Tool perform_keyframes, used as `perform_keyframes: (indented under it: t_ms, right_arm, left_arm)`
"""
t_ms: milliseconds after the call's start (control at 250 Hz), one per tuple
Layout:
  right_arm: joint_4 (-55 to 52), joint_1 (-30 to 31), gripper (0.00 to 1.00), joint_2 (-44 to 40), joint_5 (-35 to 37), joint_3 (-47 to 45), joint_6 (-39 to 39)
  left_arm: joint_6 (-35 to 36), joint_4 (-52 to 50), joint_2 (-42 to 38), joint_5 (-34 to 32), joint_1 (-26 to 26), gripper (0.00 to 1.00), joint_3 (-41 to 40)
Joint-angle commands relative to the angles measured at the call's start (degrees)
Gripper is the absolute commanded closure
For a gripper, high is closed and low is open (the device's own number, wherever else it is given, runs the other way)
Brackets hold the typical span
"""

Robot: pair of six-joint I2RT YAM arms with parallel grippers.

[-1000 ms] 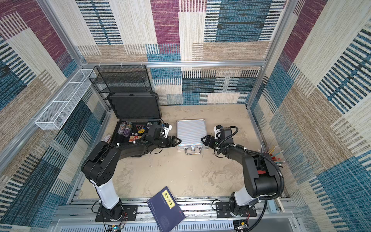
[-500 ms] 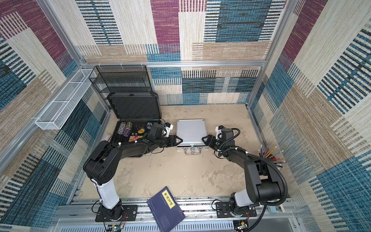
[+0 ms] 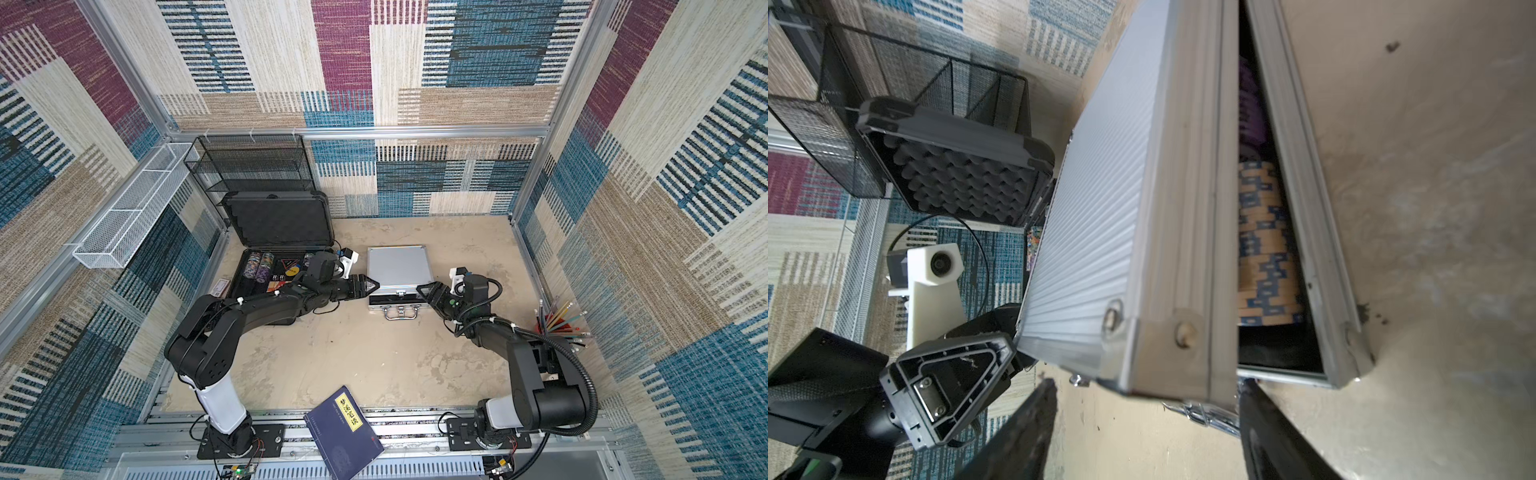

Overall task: Open the poker set cases
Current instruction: Open the case lid on the poker set case.

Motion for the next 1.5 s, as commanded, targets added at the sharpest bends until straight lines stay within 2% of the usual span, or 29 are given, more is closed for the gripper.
perform_keyframes:
  t_ms: [0,324,628,860,1096,1500]
  right_arm:
    - [3.8,-0.3,0.28,-0.9,-1.9,-0.8,2.7]
    - [8.7,-0.8,0.27,1.9,-2.4,2.4,3.7]
    - [19.3,-0.8,0.27,4.3,-4.5,3.8,10.7]
    - [26.8,-0.2,0.27,3.3,-3.0,1.9,16.0]
    - [28.4,2.0,0.23,3.1,0.6,3.7,17.6]
    - [31.8,2.8,0.27,9.3,1.6,10.5,19.1]
  left_arm:
    - [0.7,3.5,-0.6,2.1,-0.1,0.34,0.7]
    - [1.9,1.7,-1.7,1.2,0.0,0.34,0.9]
    - [2.7,0.7,-2.5,0.6,0.2,0.33,1.4]
    - [2.4,0.8,-2.1,0.9,0.2,0.33,1.9]
    - [3.1,0.0,-3.7,0.3,0.3,0.32,2.1]
    - [5.2,-1.8,-8.3,-1.9,0.5,0.31,-0.1]
